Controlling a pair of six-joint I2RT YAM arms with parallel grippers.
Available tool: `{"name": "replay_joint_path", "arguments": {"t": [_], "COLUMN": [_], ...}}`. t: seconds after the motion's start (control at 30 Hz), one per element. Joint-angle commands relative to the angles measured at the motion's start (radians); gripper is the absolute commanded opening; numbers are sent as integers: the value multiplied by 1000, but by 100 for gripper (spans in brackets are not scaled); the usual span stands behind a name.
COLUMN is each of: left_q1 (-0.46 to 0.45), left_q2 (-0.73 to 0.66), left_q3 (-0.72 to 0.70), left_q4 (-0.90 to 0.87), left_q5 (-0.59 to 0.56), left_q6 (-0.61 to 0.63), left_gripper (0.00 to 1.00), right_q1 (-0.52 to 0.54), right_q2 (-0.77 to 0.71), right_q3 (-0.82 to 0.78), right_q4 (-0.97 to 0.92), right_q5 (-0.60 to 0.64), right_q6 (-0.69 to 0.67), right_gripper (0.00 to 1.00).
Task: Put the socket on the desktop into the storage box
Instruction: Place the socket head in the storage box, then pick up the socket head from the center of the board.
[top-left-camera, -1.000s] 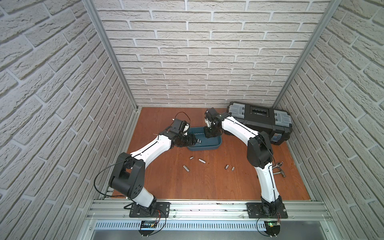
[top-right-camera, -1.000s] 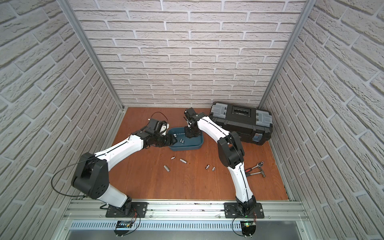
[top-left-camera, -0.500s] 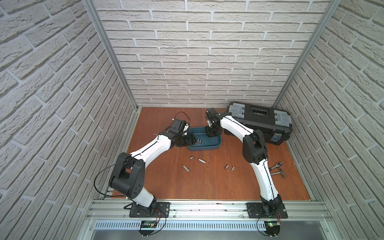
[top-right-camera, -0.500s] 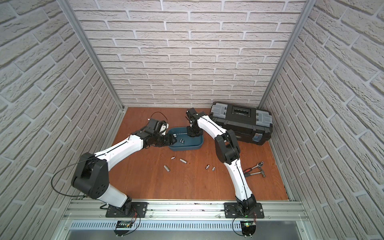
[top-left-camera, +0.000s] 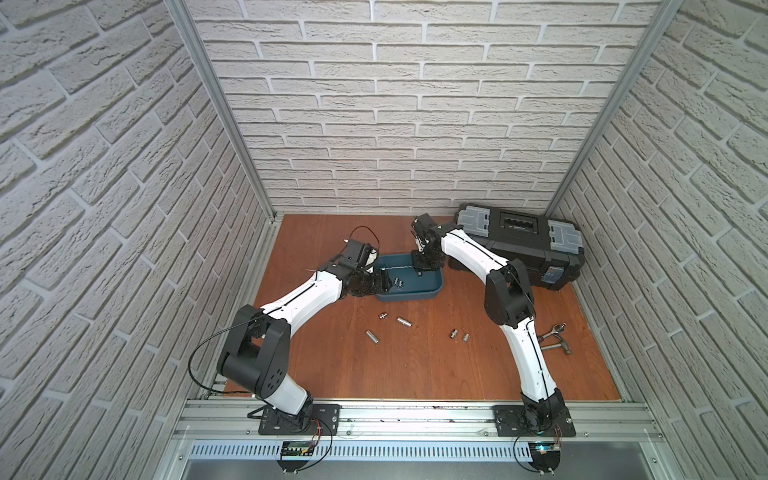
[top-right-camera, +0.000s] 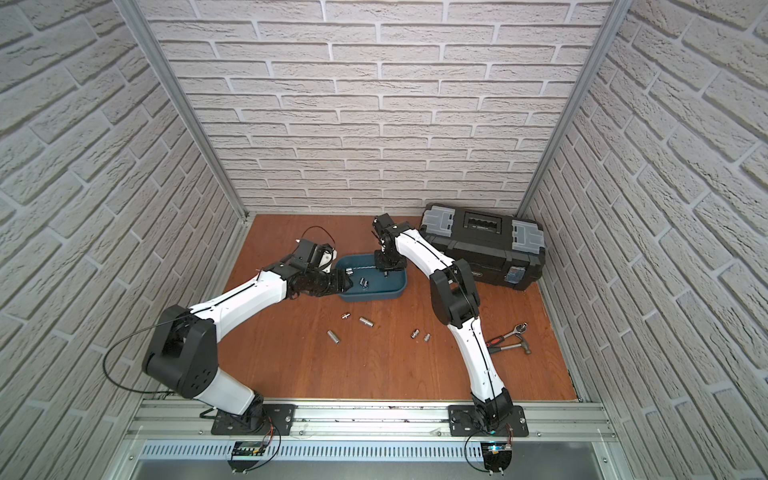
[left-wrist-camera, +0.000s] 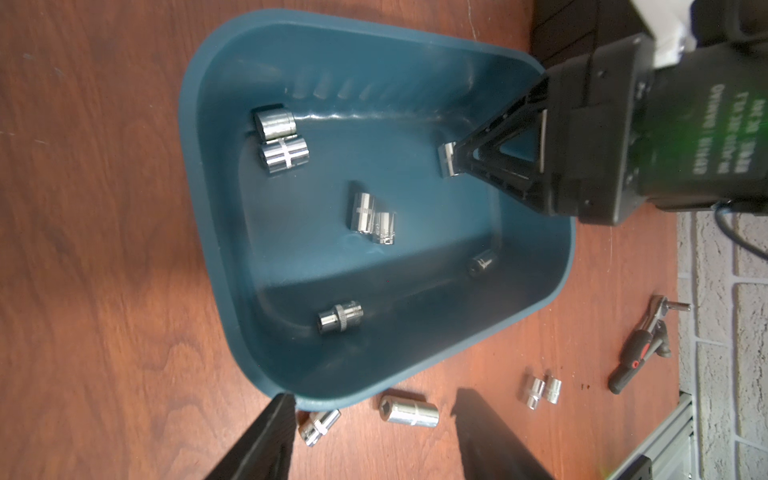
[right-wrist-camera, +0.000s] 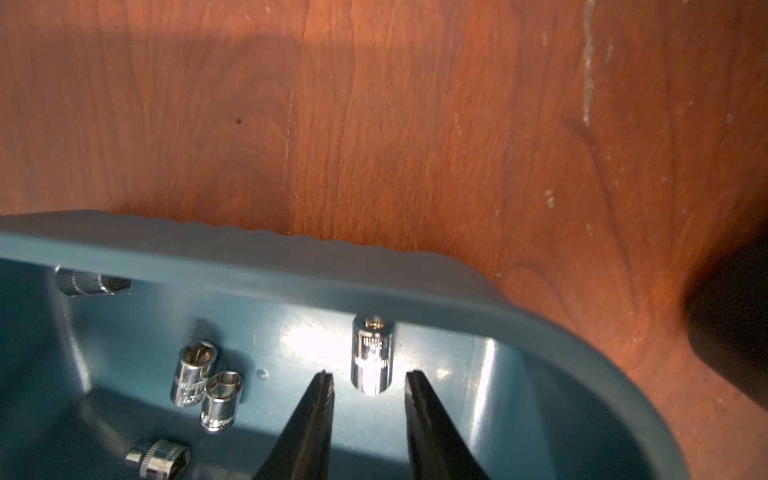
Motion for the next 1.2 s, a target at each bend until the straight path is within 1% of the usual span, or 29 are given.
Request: {"name": "replay_joint_path", "arguments": {"t": [0.0, 0.27, 0.47, 0.63, 0.73, 0.77, 0.93, 1.17], "left_q1": [6, 4, -18, -44, -72, -85, -162, -267], "left_q2": [-35, -50, -46, -31, -18, -11, 29, 85], "left_q3": [-19, -29, -23, -19, -7, 0, 36, 76], "left_q4": [17, 10, 2, 4, 5, 4, 0, 19], "left_q5": [-3, -3, -12, -27, -41, -48, -89, -118], "left_q6": [-4, 0, 10, 6, 3, 2, -9, -40], "left_gripper": [66, 66, 66, 66, 66, 66, 66, 66], "right_q1": [2, 13, 23, 25, 27, 27, 25, 13], "right_q2": [-21, -102, -213, -334, -398, -450, -581, -743], "right_q3": [4, -53, -164, -311, -398, -428, -578, -763], "right_q4": [-7, 18, 55, 118, 136, 142, 157, 164], "right_q5": [16, 4, -18, -45, -50, -50, -39, -46], "right_q6": [6, -7, -11, 3, 4, 3, 5, 29], "right_gripper": [36, 37, 38, 39, 40, 40, 41, 42]}}
